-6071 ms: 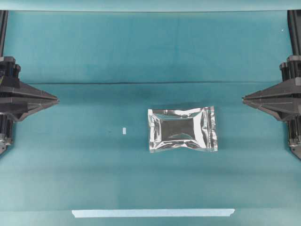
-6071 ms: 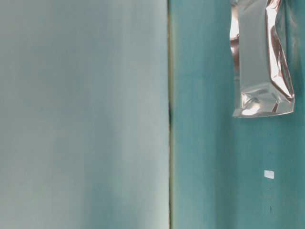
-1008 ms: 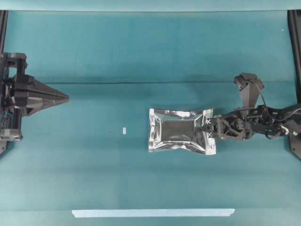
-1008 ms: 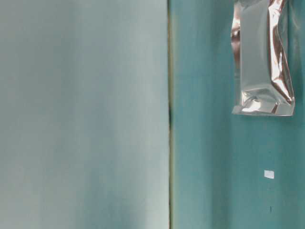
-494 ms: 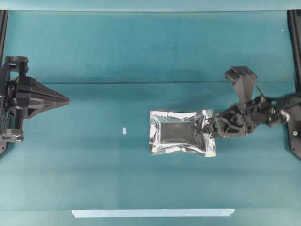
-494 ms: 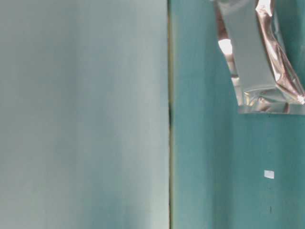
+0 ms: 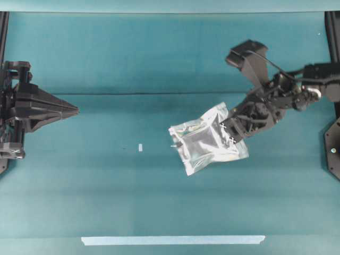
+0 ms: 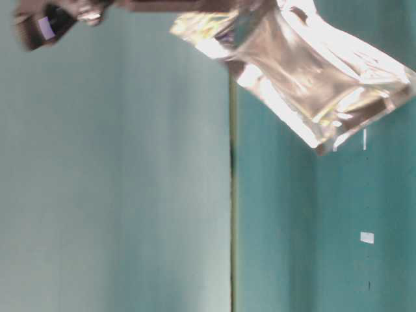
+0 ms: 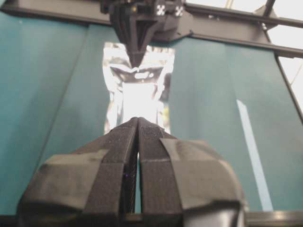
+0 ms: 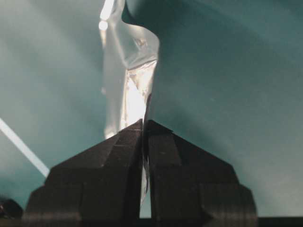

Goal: Hand over the silver zip bag and make it stand upright.
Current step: 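Lift the bag with the right gripper and swing it upright toward center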

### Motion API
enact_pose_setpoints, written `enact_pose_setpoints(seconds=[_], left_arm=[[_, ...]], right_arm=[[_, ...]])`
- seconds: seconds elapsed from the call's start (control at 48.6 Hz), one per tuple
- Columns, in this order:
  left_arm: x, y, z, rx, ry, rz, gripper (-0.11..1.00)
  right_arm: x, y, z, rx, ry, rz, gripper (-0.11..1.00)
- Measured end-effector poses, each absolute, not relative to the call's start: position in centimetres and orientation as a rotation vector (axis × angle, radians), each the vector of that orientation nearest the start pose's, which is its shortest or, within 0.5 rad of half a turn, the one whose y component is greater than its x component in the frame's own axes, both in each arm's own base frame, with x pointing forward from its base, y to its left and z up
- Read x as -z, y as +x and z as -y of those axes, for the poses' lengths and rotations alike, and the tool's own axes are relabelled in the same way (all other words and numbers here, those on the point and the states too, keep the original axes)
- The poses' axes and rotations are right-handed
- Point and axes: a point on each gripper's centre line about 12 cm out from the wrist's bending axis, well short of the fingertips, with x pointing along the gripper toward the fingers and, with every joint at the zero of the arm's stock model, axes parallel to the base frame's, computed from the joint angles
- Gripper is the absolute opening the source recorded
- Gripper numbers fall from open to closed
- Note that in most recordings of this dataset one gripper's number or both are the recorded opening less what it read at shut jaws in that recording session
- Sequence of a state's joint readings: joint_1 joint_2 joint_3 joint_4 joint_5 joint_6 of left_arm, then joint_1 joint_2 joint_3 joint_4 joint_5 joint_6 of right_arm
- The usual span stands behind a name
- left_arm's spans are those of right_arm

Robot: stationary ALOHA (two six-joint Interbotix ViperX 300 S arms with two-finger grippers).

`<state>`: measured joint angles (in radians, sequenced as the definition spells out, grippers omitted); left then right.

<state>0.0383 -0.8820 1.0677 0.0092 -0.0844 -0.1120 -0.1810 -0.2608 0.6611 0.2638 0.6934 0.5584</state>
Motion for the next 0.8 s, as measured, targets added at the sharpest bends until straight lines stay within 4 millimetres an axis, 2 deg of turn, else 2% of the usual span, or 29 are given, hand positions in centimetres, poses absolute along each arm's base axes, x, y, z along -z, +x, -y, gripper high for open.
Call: enact_pose_setpoints(seconds=[0.185,0.432,0.803], left_arm=[[-28.9,22.4,-0.9,-0.046,-0.124,-0.134,-0.01],[-28.8,22.7,-0.9,-0.05,-0.156,-0.141,-0.01],[-28.3,22.6,-1.2,-0.064,-0.166,-0.153,-0.01]], right_arm=[[-22.9,31.8,3.3,0.396,0.803,-1.053,0.04],[-24.5,32.7,2.2,0.365,0.704,-1.133,0.04],[-26.9,36.5,1.2,0.242,0.443,-1.304,0.04]])
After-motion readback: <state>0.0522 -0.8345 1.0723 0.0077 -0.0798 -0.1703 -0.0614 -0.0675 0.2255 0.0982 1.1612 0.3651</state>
